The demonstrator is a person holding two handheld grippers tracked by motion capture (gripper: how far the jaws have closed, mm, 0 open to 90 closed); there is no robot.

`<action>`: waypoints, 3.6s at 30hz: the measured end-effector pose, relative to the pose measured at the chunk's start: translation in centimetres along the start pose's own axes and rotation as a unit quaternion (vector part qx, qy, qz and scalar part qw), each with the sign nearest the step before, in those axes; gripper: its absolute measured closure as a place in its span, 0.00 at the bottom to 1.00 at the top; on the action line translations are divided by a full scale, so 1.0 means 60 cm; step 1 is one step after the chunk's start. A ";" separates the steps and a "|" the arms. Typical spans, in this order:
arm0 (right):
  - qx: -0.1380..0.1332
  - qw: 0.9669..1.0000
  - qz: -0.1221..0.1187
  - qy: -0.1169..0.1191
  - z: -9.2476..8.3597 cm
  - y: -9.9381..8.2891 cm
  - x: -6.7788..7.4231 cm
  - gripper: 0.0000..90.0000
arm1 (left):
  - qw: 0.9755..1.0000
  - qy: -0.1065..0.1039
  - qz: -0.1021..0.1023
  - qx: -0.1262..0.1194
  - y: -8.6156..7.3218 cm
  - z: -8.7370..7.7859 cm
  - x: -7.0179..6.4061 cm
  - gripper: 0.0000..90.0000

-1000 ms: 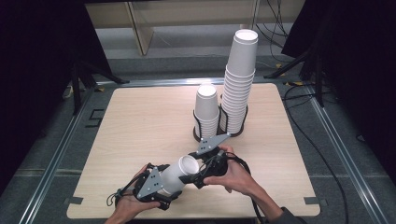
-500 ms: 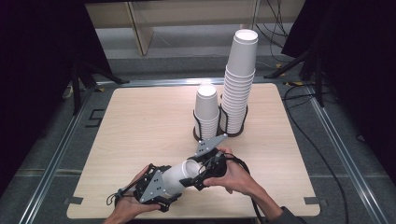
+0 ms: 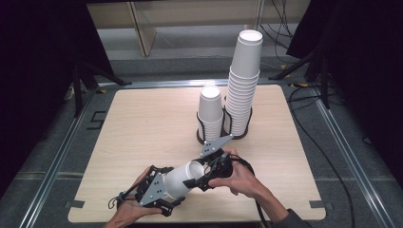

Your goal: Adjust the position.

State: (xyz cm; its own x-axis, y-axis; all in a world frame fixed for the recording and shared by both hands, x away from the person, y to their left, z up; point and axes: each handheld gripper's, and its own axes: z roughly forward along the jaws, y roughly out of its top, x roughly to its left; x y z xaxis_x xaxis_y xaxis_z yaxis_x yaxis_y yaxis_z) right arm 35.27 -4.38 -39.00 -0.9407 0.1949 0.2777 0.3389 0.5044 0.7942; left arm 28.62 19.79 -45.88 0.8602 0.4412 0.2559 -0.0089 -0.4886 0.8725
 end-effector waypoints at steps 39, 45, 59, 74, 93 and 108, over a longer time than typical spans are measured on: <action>-0.100 0.988 0.081 0.084 -0.050 -0.009 -0.050 0.28 | 0.989 0.012 -0.044 -0.141 -0.004 -0.026 0.020 0.15; -0.098 0.989 0.076 0.080 -0.054 -0.008 -0.052 0.28 | 0.990 0.013 -0.037 -0.133 -0.003 -0.029 0.018 0.15; -0.113 0.985 0.089 0.095 -0.058 -0.007 -0.061 0.28 | 0.986 0.041 -0.074 -0.146 -0.004 -0.026 0.022 0.12; -0.090 0.985 0.096 0.113 -0.039 -0.008 -0.058 0.28 | 0.987 0.040 -0.058 -0.143 -0.006 -0.023 0.020 0.00; -0.093 0.980 0.109 0.138 -0.022 -0.012 -0.062 0.27 | 0.987 0.018 -0.054 -0.147 -0.006 -0.025 0.020 0.05; -0.046 0.999 0.016 0.012 -0.052 0.006 -0.044 0.19 | 0.996 -0.002 -0.044 -0.073 0.000 -0.019 0.018 0.11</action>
State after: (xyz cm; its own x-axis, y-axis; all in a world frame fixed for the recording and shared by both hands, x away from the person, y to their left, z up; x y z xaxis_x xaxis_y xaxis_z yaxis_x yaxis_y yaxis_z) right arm 37.82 -7.33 -37.75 -0.9296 0.1900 0.3159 0.3678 0.4188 0.8303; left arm 28.94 21.11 -45.12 0.8624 0.4753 0.1739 -0.0065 -0.3332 0.9428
